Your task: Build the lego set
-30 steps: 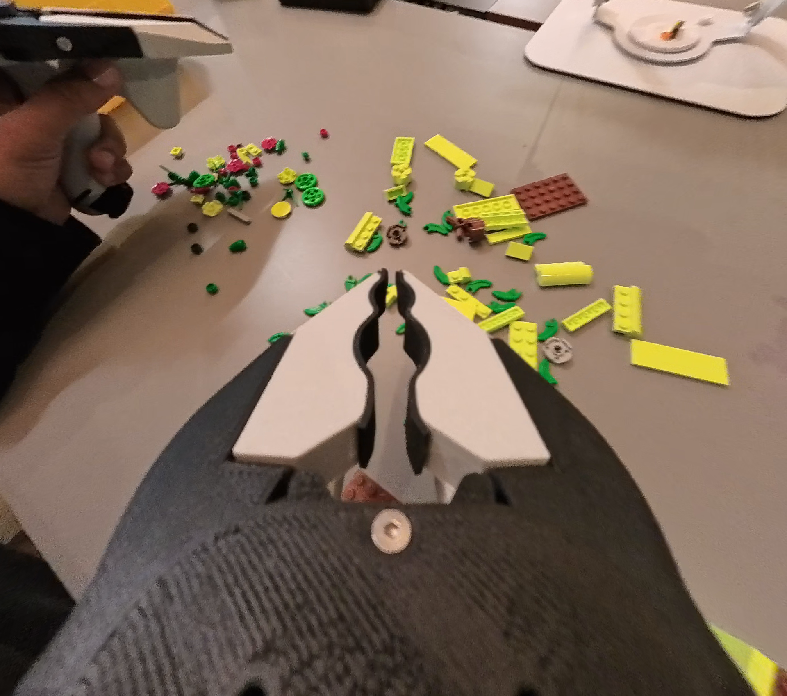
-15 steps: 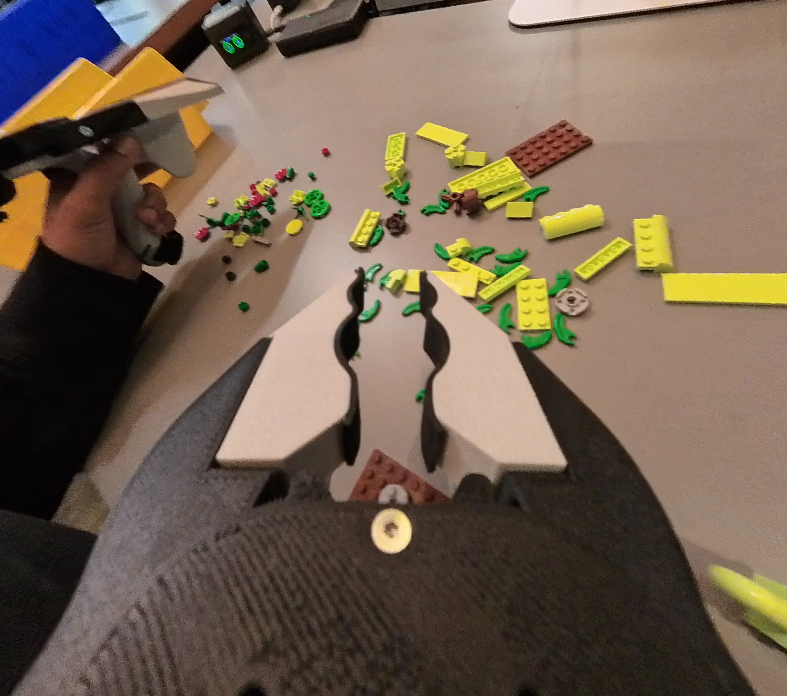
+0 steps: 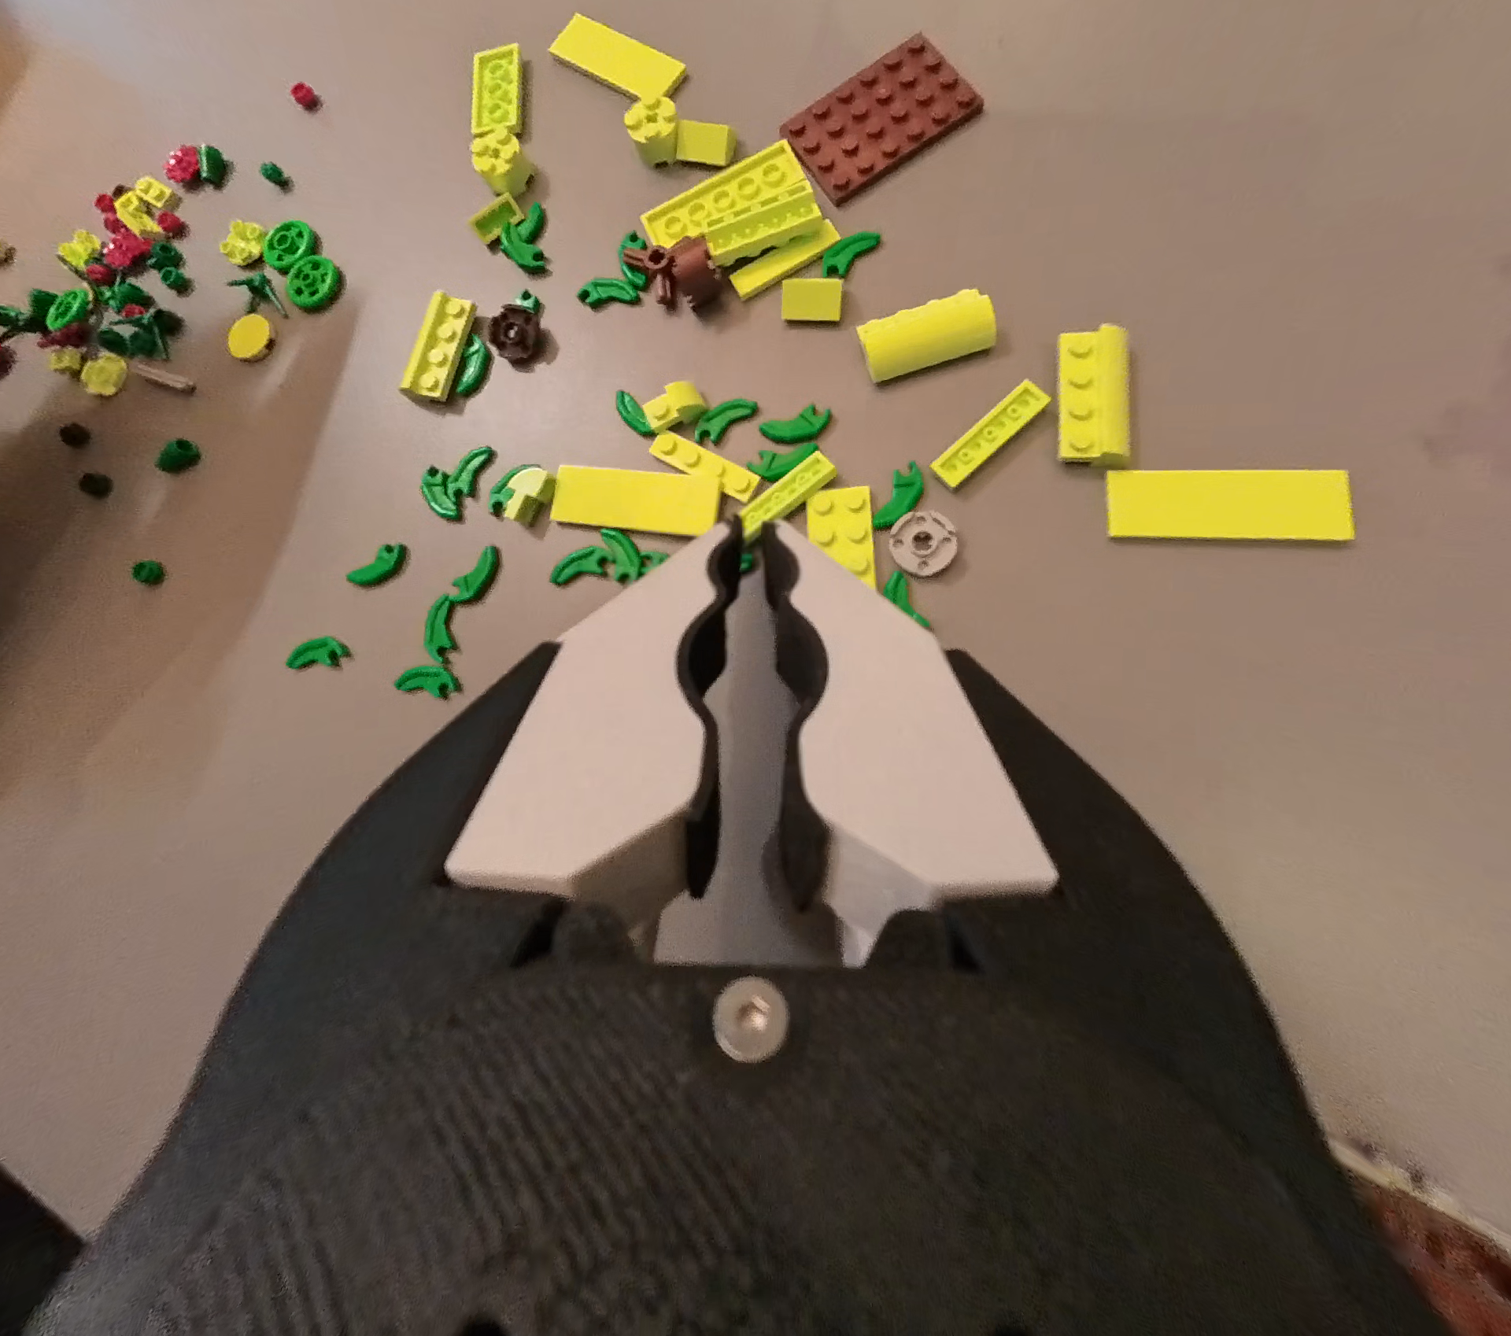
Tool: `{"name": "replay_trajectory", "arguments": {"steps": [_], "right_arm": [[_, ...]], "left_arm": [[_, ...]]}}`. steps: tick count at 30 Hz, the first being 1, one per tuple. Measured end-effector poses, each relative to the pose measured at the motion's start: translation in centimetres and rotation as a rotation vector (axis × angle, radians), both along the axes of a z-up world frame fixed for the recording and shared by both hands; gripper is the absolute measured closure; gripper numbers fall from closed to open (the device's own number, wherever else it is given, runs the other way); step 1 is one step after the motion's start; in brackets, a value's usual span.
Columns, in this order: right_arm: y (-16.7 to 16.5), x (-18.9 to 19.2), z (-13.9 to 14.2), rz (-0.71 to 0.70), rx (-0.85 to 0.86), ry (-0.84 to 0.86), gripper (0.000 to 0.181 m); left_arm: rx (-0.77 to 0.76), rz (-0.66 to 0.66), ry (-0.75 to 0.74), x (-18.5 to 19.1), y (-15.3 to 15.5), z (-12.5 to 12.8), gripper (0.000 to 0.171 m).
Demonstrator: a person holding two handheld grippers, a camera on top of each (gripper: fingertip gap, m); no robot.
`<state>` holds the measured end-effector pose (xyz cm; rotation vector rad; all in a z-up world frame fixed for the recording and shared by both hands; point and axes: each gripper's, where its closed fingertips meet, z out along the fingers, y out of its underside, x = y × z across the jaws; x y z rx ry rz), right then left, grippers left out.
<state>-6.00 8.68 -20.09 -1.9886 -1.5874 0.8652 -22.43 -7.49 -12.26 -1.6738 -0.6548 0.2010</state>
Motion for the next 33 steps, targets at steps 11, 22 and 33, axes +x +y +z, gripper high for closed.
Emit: {"name": "replay_trajectory", "arguments": {"steps": [11,22,33], "right_arm": [[0.9,-1.1,-1.1,0.029,0.103,-0.057,0.176],[-1.5,-1.3,4.3,0.248,0.518,0.211,0.177],[-7.0,-0.7,11.7,0.459,1.446,0.429,0.177]], "left_arm": [[0.025,-0.022,-0.013,0.5,0.6,0.2,0.168],[0.167,-0.399,-0.170,7.4,5.5,1.1,0.149],[0.471,-0.820,-0.624,15.1,8.6,3.8,0.133]]}}
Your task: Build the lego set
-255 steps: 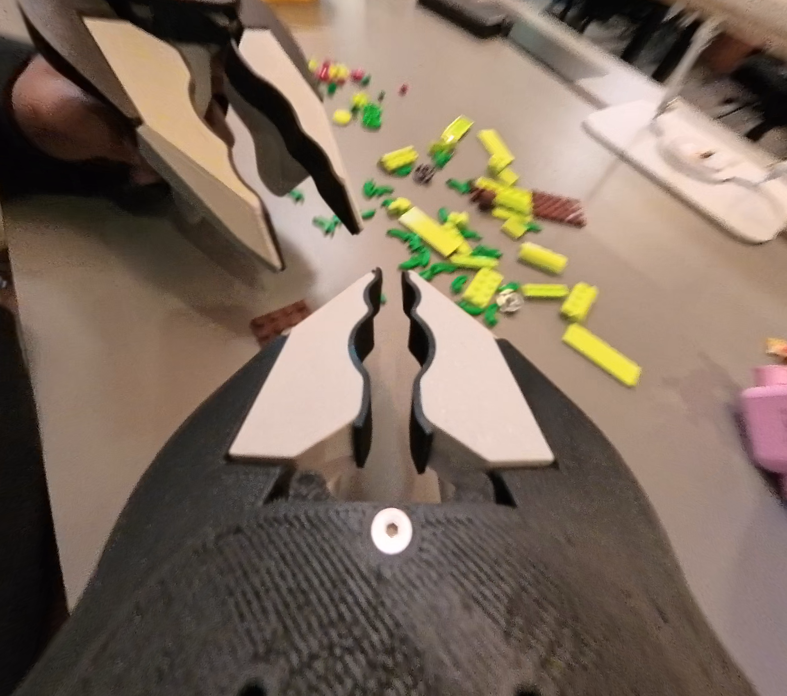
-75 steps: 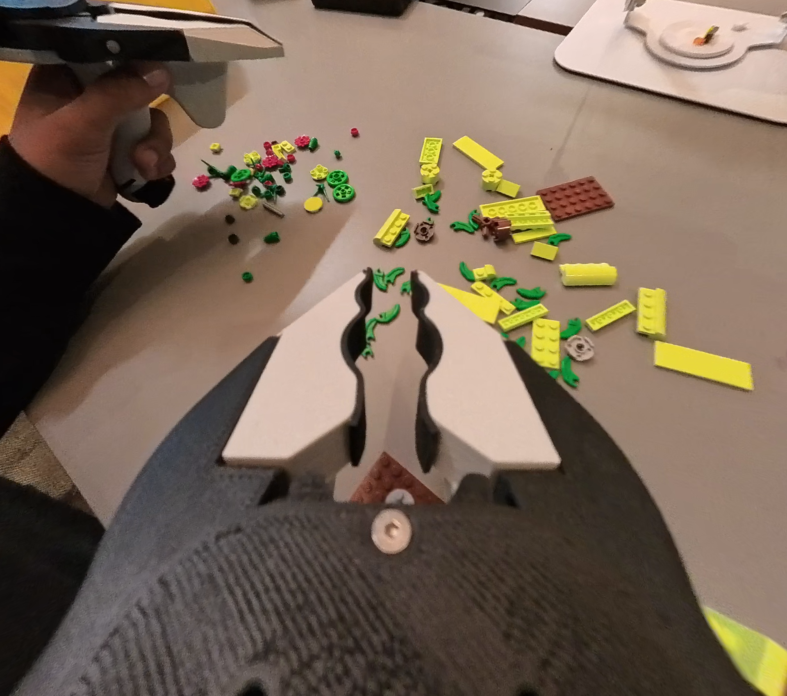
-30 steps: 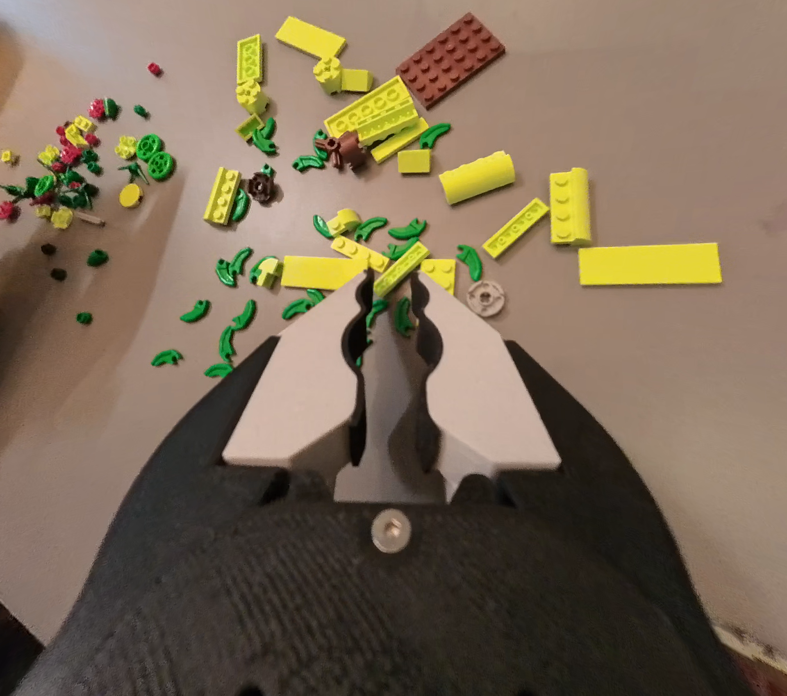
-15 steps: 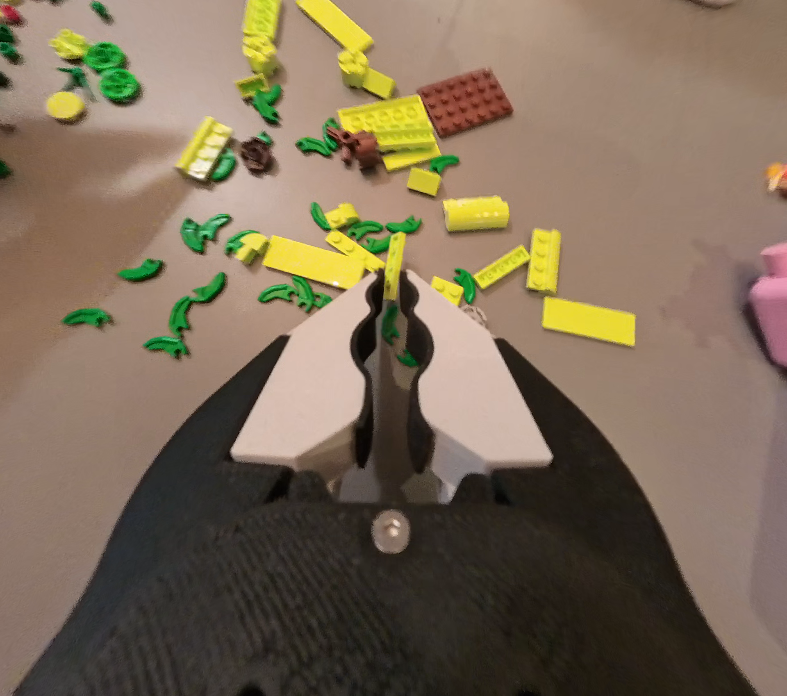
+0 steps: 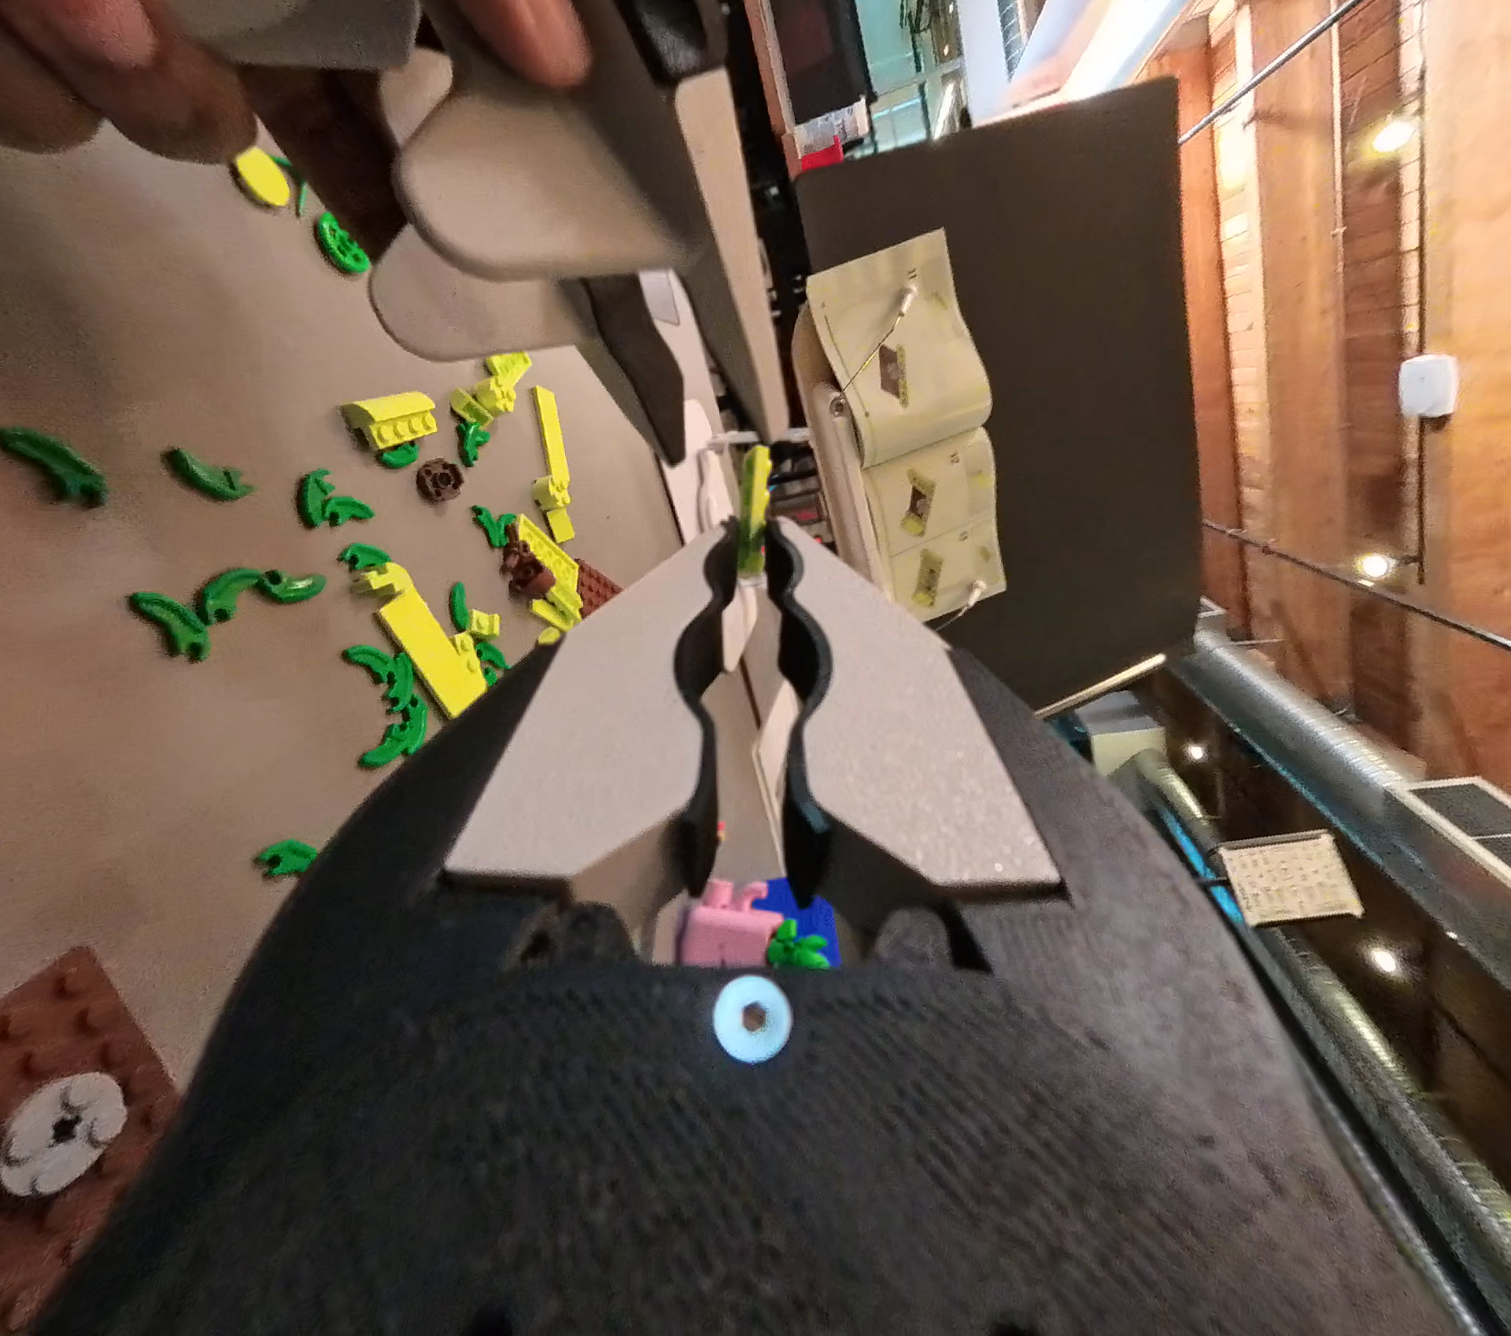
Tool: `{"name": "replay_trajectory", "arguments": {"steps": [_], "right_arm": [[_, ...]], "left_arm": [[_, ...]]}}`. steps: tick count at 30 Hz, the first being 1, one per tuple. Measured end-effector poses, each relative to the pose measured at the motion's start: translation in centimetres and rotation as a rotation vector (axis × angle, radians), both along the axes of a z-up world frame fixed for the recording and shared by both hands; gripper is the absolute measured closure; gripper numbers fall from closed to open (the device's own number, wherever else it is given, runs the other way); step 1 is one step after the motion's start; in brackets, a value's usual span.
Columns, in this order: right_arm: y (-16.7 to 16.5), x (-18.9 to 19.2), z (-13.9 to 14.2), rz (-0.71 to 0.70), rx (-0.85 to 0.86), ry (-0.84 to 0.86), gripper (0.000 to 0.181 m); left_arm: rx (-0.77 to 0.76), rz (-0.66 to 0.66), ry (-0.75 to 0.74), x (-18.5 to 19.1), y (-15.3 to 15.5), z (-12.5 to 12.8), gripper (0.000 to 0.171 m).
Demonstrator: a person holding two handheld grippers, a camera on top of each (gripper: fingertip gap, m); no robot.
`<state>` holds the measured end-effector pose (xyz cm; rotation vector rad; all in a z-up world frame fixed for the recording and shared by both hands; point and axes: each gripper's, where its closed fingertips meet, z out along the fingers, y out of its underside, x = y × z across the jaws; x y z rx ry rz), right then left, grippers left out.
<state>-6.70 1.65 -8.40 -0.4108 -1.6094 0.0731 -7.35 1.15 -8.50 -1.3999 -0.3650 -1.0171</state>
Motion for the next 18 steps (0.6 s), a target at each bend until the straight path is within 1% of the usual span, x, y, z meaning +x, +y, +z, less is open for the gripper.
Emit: {"name": "replay_trajectory", "arguments": {"steps": [2,6,8,10,12,13,14,15,18], "right_arm": [[-0.5,0.1,0.3,0.019,0.027,0.008,0.178],[-1.1,0.3,-0.1,0.037,0.065,-0.017,0.177],[-1.3,0.4,-0.2,0.043,0.061,-0.016,0.177],[-1.4,0.5,-0.1,0.047,0.043,-0.013,0.177],[-1.2,0.5,0.0,0.041,0.033,-0.007,0.179],[-1.2,0.6,0.1,0.042,0.032,-0.003,0.179],[-1.1,0.6,0.1,0.042,0.033,-0.003,0.179],[-1.1,0.6,0.1,0.043,0.035,-0.004,0.179],[-1.1,0.6,0.0,0.042,0.040,-0.001,0.179]], "left_arm": [[0.013,0.000,-0.005,0.0,-0.1,0.2,0.138],[0.061,-0.040,0.000,0.6,-0.5,1.0,0.159],[0.058,-0.040,0.007,0.7,-0.4,0.9,0.160],[0.067,-0.046,0.001,0.9,-0.4,1.0,0.167],[0.070,-0.054,-0.006,1.0,-0.3,1.0,0.166],[0.069,-0.050,-0.003,1.0,-0.3,1.0,0.162],[0.068,-0.046,-0.002,1.0,-0.3,1.0,0.151],[0.066,-0.047,-0.006,0.9,-0.3,0.9,0.146],[0.052,-0.077,0.002,1.4,-0.2,0.6,0.159]]}}
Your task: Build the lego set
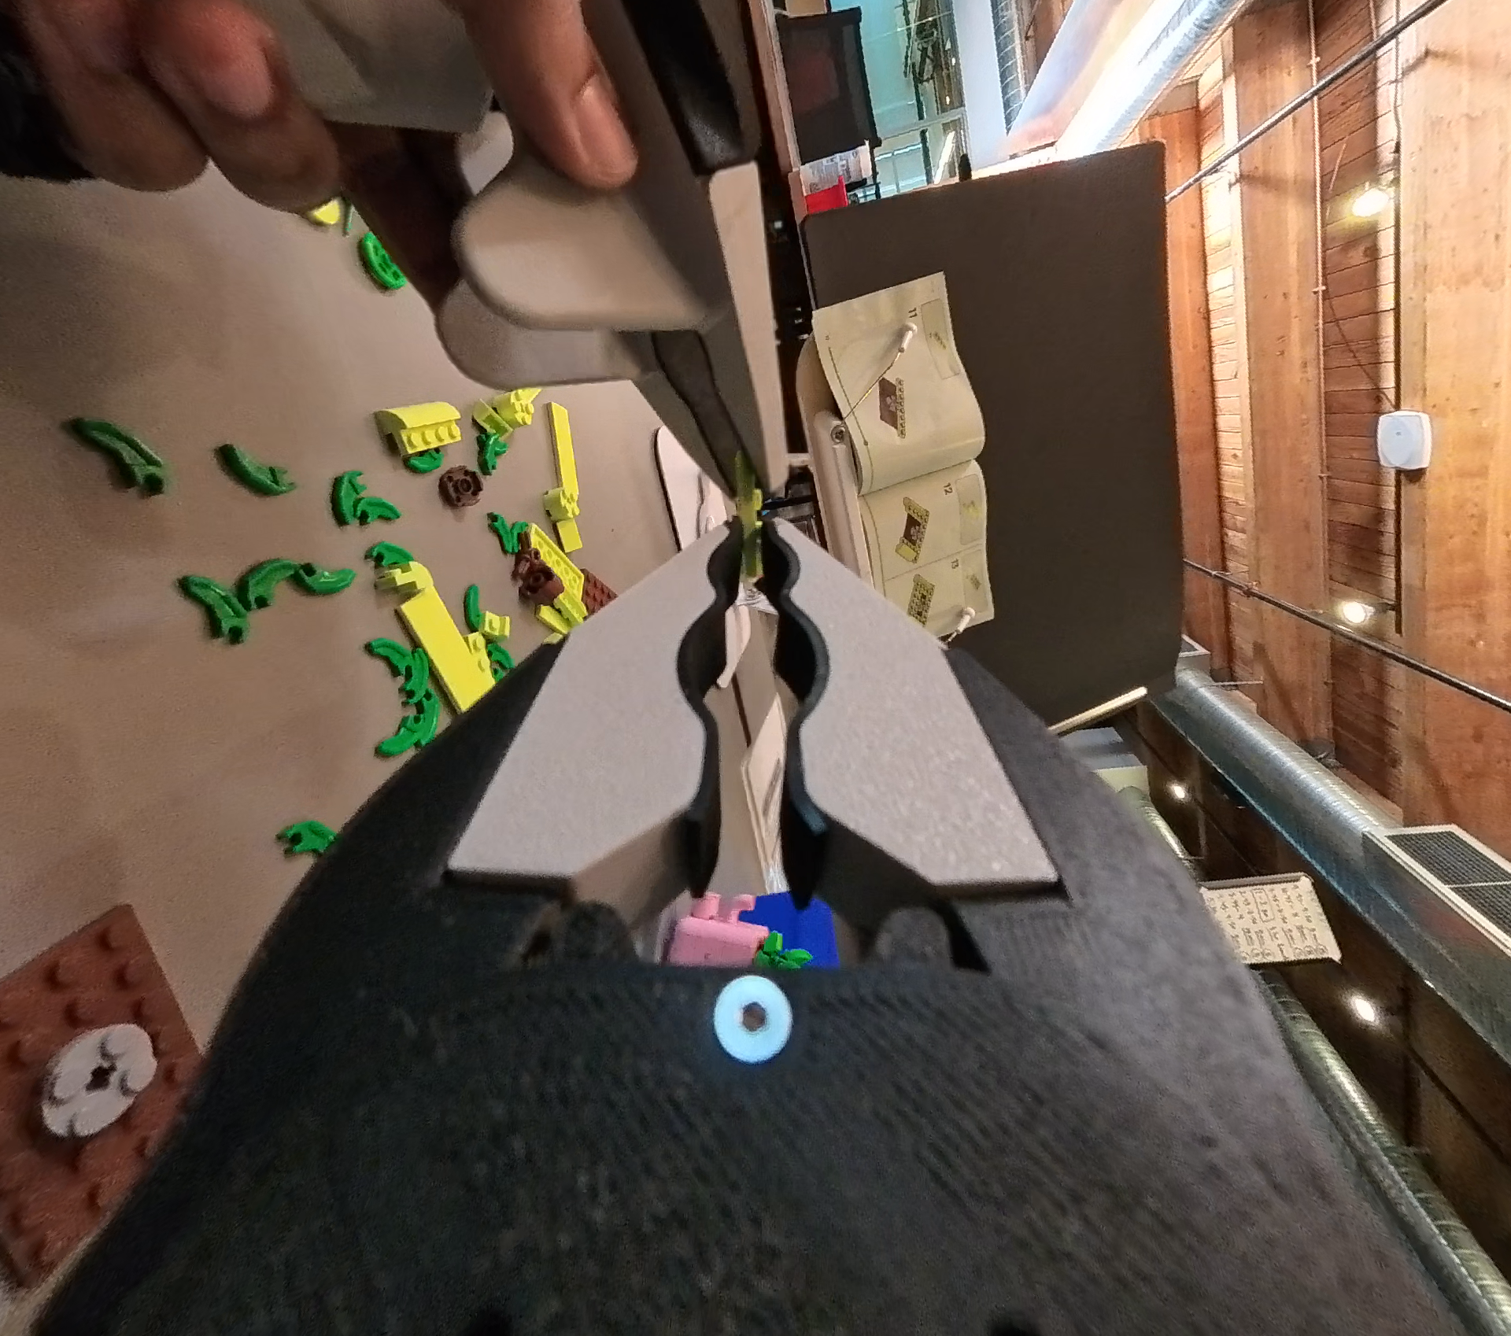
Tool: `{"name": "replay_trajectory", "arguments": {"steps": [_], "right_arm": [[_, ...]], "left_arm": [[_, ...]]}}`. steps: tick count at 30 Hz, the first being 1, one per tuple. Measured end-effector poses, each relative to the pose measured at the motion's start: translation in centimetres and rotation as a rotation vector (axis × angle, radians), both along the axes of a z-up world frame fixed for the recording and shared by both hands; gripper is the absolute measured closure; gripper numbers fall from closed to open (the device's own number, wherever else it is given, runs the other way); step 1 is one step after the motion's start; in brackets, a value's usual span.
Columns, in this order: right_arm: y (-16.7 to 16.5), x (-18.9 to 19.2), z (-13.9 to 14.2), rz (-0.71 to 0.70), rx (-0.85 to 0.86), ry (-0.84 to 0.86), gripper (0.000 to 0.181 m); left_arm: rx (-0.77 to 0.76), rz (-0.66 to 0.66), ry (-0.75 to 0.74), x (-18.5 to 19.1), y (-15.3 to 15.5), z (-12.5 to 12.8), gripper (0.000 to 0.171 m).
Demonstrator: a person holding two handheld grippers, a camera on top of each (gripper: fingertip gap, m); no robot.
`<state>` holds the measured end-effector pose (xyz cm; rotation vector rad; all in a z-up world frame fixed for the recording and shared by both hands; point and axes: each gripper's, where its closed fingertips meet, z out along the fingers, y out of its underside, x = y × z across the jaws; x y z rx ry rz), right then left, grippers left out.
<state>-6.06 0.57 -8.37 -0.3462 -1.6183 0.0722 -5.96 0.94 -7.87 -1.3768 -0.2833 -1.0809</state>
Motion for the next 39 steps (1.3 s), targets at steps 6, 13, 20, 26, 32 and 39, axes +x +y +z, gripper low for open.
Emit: {"name": "replay_trajectory", "arguments": {"steps": [6,13,20,26,32,39], "right_arm": [[0.1,-0.1,0.0,0.008,-0.106,-0.012,0.179],[0.0,-0.3,0.4,0.053,-0.612,-0.123,0.155],[-0.8,0.8,0.4,0.144,-0.933,-0.275,0.155],[-1.6,2.3,0.6,0.242,-1.074,-0.382,0.168],[-1.5,3.0,0.6,0.252,-1.011,-0.379,0.176],[-1.4,3.3,1.1,0.270,-1.011,-0.359,0.176]], "left_arm": [[0.001,0.009,0.031,0.2,0.0,0.1,0.166],[0.006,0.056,0.066,-0.7,-0.4,0.1,0.167],[0.035,-0.017,0.219,1.1,-1.0,0.3,0.167],[0.084,-0.052,0.409,3.3,-1.3,0.6,0.166],[0.102,-0.084,0.411,4.0,-1.5,0.7,0.166],[0.125,-0.067,0.409,3.9,-1.4,1.1,0.157]]}}
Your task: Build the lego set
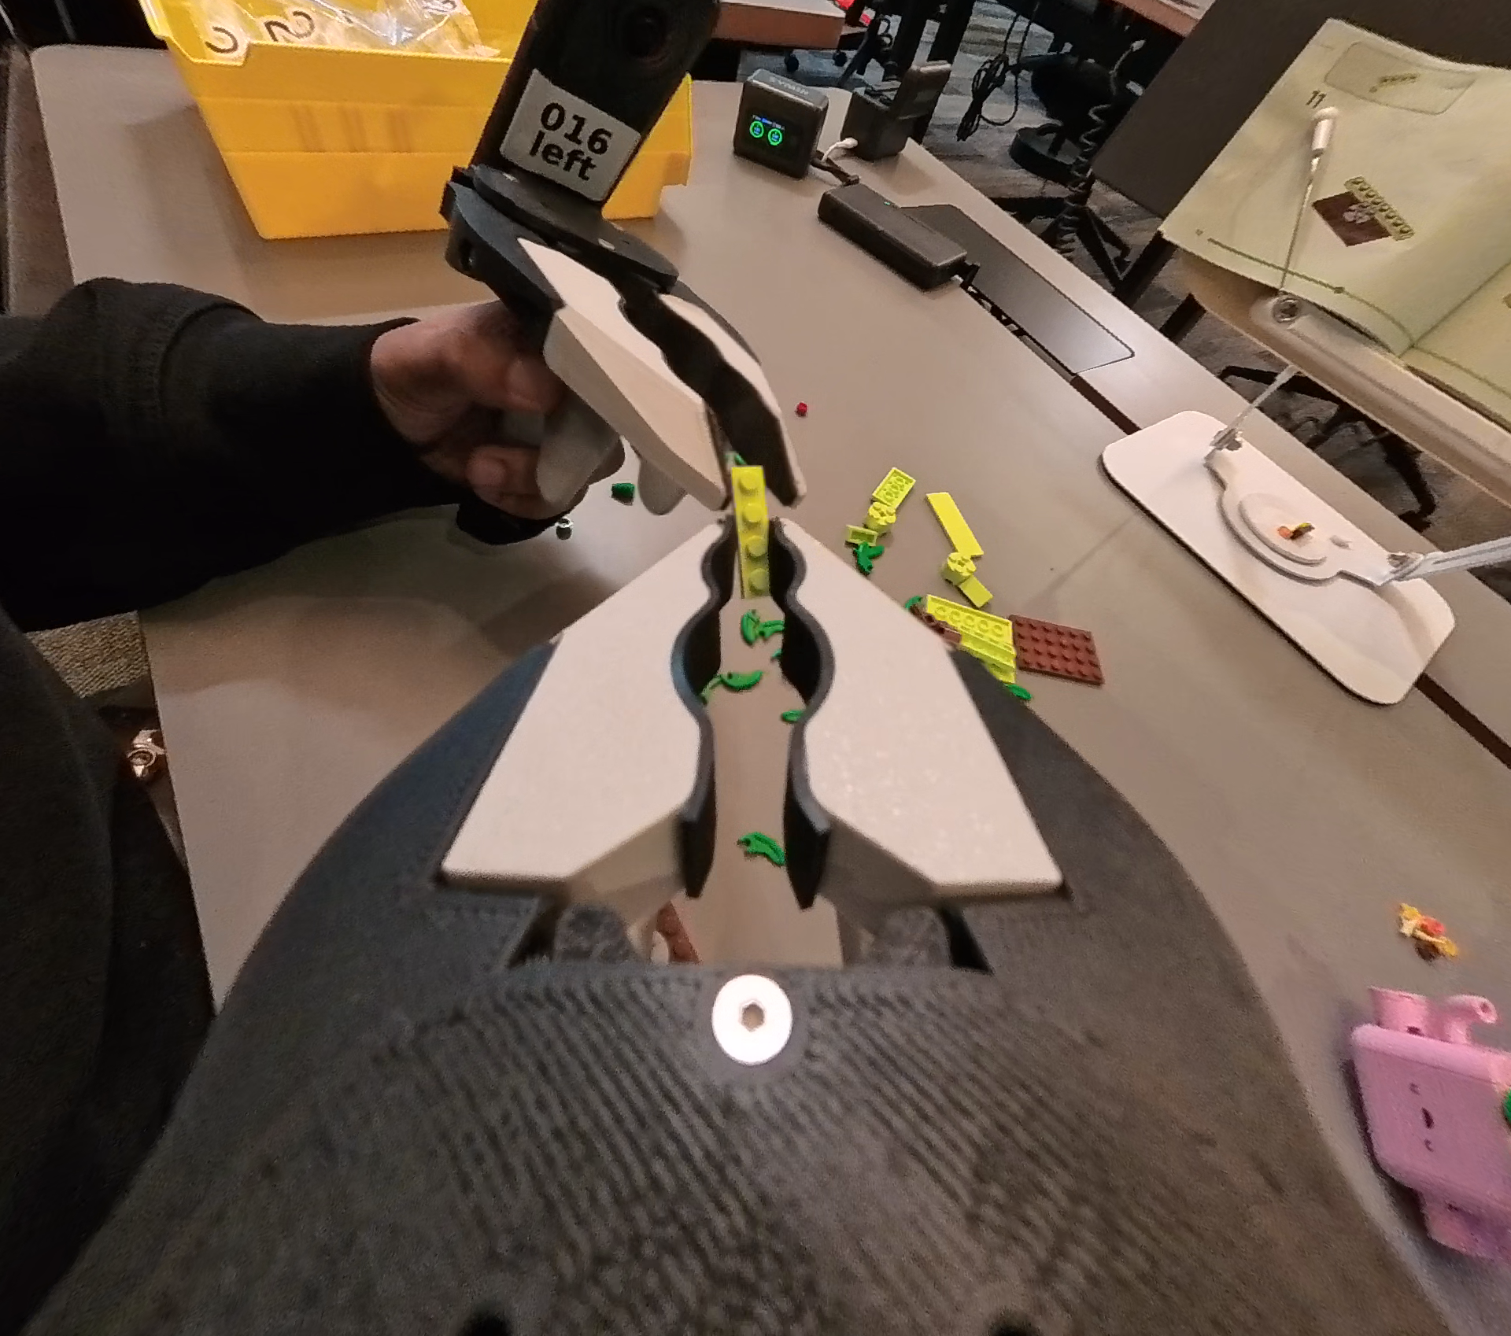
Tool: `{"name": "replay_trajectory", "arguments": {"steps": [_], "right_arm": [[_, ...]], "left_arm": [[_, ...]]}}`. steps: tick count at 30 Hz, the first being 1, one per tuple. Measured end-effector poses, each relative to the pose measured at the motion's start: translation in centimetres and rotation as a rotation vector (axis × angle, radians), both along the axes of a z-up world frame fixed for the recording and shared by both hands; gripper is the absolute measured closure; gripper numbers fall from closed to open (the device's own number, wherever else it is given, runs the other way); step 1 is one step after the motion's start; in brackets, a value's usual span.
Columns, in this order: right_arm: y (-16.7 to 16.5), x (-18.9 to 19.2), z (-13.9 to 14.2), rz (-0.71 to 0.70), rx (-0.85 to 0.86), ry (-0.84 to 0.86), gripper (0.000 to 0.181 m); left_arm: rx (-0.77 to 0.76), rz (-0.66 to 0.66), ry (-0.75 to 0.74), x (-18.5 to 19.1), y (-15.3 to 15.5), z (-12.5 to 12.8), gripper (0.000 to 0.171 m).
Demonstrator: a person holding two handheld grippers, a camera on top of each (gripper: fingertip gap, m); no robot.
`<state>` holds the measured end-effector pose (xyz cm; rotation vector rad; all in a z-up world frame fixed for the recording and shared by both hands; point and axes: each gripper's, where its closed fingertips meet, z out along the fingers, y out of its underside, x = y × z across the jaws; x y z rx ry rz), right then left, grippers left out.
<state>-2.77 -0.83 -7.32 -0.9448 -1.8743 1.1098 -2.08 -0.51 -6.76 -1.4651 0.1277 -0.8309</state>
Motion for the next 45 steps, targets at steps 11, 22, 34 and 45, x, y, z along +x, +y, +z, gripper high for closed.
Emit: {"name": "replay_trajectory", "arguments": {"steps": [11,22,34,45], "right_arm": [[2.2,1.0,-1.1,-0.080,-0.003,-0.013,0.176],[7.1,5.4,-5.0,-0.229,0.089,-0.115,0.176],[5.8,8.0,-11.4,0.058,0.244,-0.334,0.176],[4.5,7.6,-13.3,0.259,0.331,-0.448,0.176]], "left_arm": [[-0.077,0.095,0.149,0.2,1.3,-1.9,0.116],[-0.299,-0.101,0.526,7.1,2.7,-8.0,0.104],[-0.521,-0.136,0.780,7.6,2.8,-14.0,0.123],[-0.546,-0.174,0.793,7.9,2.4,-14.6,0.141]]}}
